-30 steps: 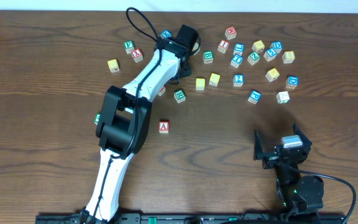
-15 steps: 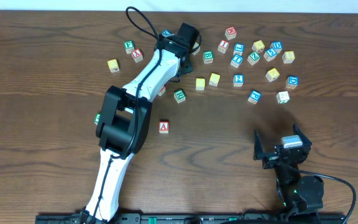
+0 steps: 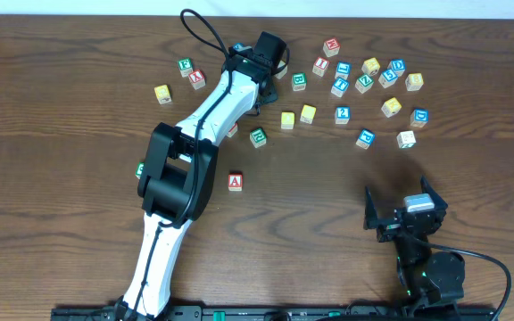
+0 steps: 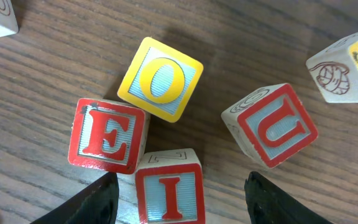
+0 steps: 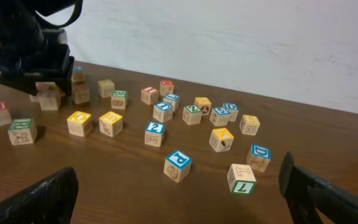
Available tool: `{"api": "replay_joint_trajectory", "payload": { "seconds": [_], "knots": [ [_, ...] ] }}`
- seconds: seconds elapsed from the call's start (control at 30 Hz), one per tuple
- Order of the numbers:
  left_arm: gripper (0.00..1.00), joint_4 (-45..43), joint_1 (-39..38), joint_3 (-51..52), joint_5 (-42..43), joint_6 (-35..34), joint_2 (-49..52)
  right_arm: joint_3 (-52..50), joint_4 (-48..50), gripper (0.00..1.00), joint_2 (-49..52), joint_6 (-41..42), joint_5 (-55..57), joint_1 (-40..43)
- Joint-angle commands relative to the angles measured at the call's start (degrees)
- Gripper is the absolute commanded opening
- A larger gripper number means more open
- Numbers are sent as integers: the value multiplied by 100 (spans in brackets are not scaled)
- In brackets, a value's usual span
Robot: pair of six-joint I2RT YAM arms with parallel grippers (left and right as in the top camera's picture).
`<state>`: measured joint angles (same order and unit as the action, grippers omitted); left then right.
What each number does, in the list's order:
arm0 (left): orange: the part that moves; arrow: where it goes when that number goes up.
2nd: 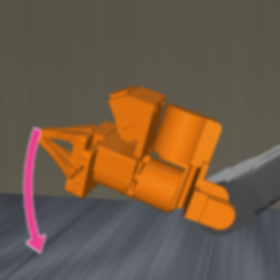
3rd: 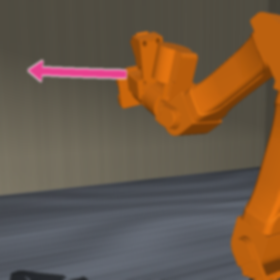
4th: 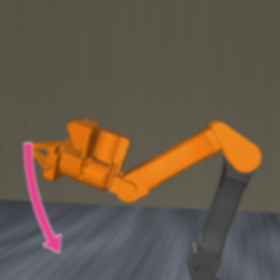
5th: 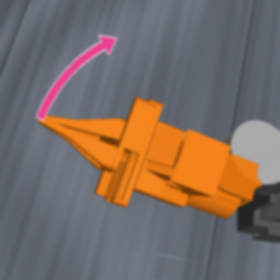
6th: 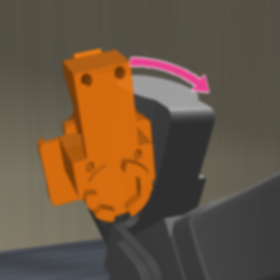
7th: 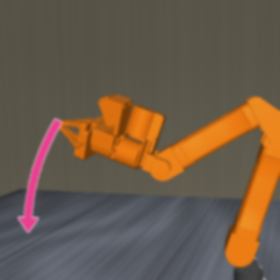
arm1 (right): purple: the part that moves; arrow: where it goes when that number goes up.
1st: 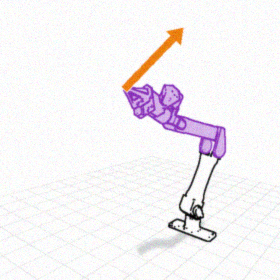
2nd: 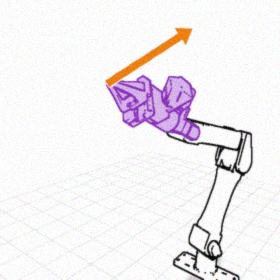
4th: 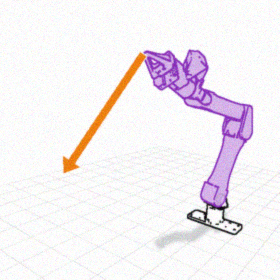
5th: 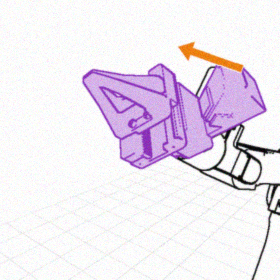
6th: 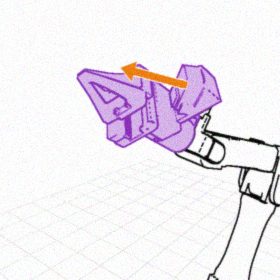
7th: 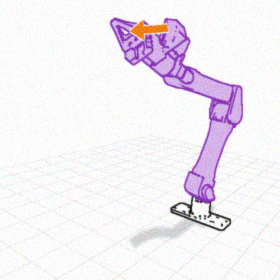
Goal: Spell out AI2
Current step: 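Close the left gripper on the red I block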
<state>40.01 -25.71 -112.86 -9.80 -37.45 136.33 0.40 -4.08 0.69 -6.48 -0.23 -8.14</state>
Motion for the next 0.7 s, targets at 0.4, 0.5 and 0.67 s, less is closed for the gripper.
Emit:
{"api": "replay_joint_trajectory", "payload": {
  "seconds": [0.4,0.5,0.67],
  "knots": [
    [63,426,-13,-61,-140,24,94,-9,-24,99,-31,63,26,44],
    [64,671,-7,-61,-118,-50,94,-9,-26,99,-31,63,24,44],
    [64,603,-11,-61,4,-50,94,-9,-24,99,-31,63,26,44]
  ]
}}
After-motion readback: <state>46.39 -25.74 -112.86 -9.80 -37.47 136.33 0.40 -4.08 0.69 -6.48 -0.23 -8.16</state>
